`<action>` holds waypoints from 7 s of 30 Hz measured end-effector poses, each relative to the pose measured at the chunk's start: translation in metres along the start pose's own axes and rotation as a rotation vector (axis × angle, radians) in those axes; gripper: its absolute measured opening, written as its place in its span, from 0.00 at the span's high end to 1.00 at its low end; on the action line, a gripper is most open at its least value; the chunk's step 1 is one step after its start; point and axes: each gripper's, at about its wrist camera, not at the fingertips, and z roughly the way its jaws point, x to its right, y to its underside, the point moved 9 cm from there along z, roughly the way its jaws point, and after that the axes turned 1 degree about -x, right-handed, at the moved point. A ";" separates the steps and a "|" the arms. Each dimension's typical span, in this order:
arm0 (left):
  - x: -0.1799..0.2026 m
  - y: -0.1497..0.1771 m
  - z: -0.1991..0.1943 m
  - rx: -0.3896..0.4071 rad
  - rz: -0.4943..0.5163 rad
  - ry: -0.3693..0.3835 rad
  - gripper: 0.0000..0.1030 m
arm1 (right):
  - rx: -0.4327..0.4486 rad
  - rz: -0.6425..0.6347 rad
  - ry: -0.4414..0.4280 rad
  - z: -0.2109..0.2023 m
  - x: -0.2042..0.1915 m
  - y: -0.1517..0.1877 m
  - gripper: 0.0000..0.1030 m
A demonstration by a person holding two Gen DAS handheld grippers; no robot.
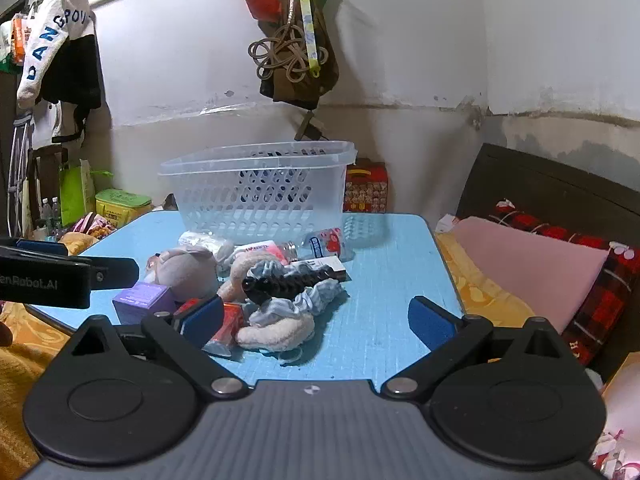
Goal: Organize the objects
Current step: 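Bring the left tool to the white basket rim while the right tool approaches the pile, then grasp the black hair clip with blue scrunchie using the right tool, then lift the hair clip with the right tool and drop it into the basket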
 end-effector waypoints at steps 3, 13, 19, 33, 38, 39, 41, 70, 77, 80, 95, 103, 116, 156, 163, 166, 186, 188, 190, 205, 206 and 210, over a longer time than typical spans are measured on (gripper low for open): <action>0.000 0.002 0.001 -0.004 0.004 0.000 0.00 | 0.001 0.022 -0.023 -0.001 0.003 0.000 0.02; -0.002 0.003 -0.001 -0.001 0.009 -0.013 0.00 | 0.007 0.025 -0.048 -0.002 0.004 -0.004 0.02; -0.007 0.004 0.001 -0.003 0.012 -0.029 0.00 | 0.005 0.025 -0.070 -0.002 0.003 -0.005 0.02; -0.011 0.007 0.003 -0.006 0.003 -0.036 0.00 | -0.002 0.043 -0.128 -0.004 -0.001 -0.004 0.02; -0.011 0.008 0.003 -0.007 0.005 -0.038 0.00 | -0.005 0.037 -0.129 -0.003 -0.003 -0.002 0.02; -0.011 0.009 0.003 -0.007 0.005 -0.039 0.00 | -0.006 0.039 -0.130 -0.003 -0.003 -0.002 0.02; -0.011 0.009 0.002 -0.007 0.004 -0.039 0.00 | -0.008 0.042 -0.131 -0.002 -0.002 -0.002 0.02; -0.014 0.013 0.010 -0.014 0.005 -0.034 0.00 | -0.004 0.056 -0.140 0.005 -0.006 0.000 0.05; -0.017 0.011 0.020 0.003 -0.004 -0.005 0.00 | -0.016 0.053 -0.124 0.020 -0.006 0.000 0.02; -0.019 0.005 0.019 0.040 0.003 0.005 0.00 | -0.025 0.057 -0.111 0.028 -0.004 -0.001 0.00; -0.023 -0.052 0.029 0.039 0.096 0.045 0.06 | -0.048 0.069 -0.075 0.051 0.011 -0.010 0.00; -0.097 -0.149 0.106 0.001 0.018 -0.022 0.20 | -0.077 0.163 -0.112 0.061 0.025 -0.013 0.00; -0.122 -0.150 0.180 -0.120 -0.038 -0.033 0.73 | -0.016 0.145 -0.111 0.058 0.015 -0.013 0.03; -0.117 -0.144 0.177 -0.047 0.018 -0.092 0.71 | -0.108 0.163 -0.063 0.106 -0.019 0.018 0.43; -0.117 -0.144 0.178 -0.045 0.016 -0.091 0.71 | -0.064 0.128 -0.041 0.095 -0.016 0.007 0.60; -0.117 -0.144 0.178 -0.044 0.014 -0.091 0.71 | -0.040 0.101 -0.019 0.089 -0.017 0.003 0.60; -0.118 -0.149 0.178 -0.038 0.012 -0.091 0.70 | 0.197 -0.062 -0.022 0.071 -0.031 -0.129 0.60; -0.118 -0.149 0.178 -0.041 0.007 -0.087 0.70 | 0.183 -0.085 -0.034 0.098 -0.036 -0.158 0.60; -0.119 -0.150 0.179 -0.044 -0.001 -0.082 0.70 | 0.125 -0.106 -0.038 0.137 -0.040 -0.176 0.60; -0.120 -0.148 0.181 -0.042 -0.013 -0.059 0.68 | 0.113 -0.126 0.084 0.217 -0.033 -0.176 0.00; -0.119 -0.148 0.180 -0.041 -0.009 -0.061 0.68 | 0.114 -0.112 0.079 0.208 -0.030 -0.173 0.00; -0.118 -0.146 0.180 -0.038 -0.002 -0.063 0.68 | 0.162 -0.064 0.060 0.159 -0.016 -0.146 0.00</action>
